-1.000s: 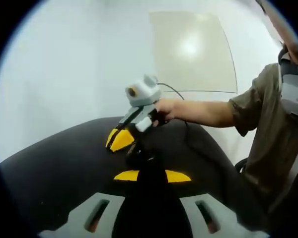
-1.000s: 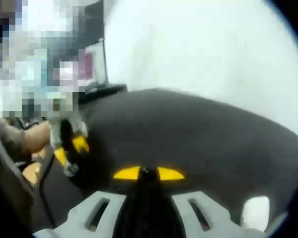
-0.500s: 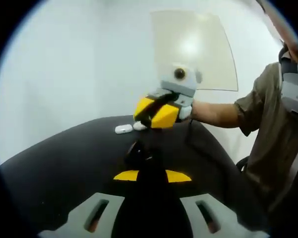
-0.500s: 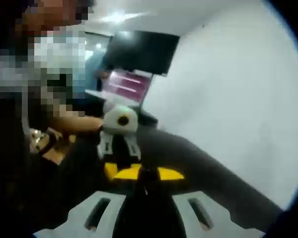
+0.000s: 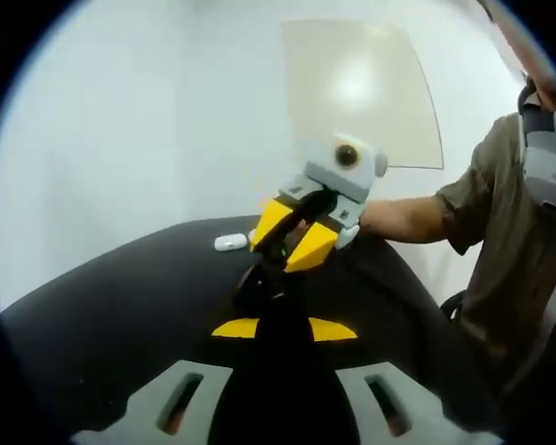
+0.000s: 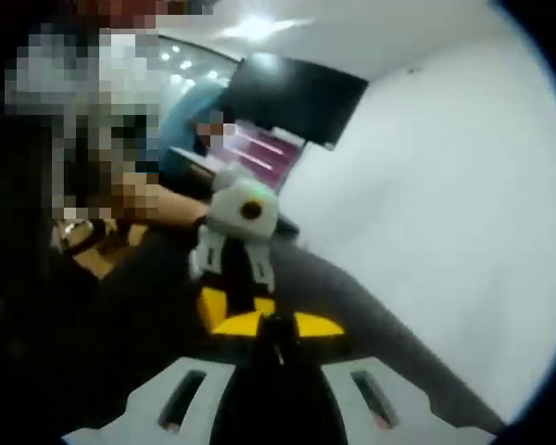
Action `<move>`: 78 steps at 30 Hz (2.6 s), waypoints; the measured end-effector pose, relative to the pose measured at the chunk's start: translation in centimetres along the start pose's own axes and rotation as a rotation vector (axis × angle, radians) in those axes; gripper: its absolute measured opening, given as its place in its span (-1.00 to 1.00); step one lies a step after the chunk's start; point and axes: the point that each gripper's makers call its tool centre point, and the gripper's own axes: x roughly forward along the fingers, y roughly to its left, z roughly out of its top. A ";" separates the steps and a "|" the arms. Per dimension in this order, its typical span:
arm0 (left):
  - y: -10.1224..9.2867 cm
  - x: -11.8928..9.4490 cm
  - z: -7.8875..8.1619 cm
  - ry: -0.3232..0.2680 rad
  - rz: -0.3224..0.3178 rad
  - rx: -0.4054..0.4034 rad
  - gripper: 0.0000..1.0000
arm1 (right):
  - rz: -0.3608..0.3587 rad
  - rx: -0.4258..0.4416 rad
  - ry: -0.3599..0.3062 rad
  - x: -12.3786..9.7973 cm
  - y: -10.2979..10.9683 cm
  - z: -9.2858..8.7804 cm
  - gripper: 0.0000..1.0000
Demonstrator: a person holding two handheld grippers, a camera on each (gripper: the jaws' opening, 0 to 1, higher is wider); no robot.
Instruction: Pick up three earphones and place each one into its charging case using tactile feedback, ensure that each earphone is properly inserted and securely positioned inside the case.
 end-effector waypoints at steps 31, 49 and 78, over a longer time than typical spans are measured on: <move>-0.1 0.0 0.0 0.001 0.003 0.015 -0.70 | -0.085 -0.371 0.095 -0.3 0.4 -0.4 -0.73; -0.1 0.1 0.0 0.003 0.005 0.018 -0.70 | -0.131 -0.459 0.137 -0.8 0.5 -0.6 -0.72; -0.1 0.2 -0.1 0.008 0.005 0.020 -0.70 | -0.108 0.169 -0.040 -2.6 -1.0 0.4 -0.67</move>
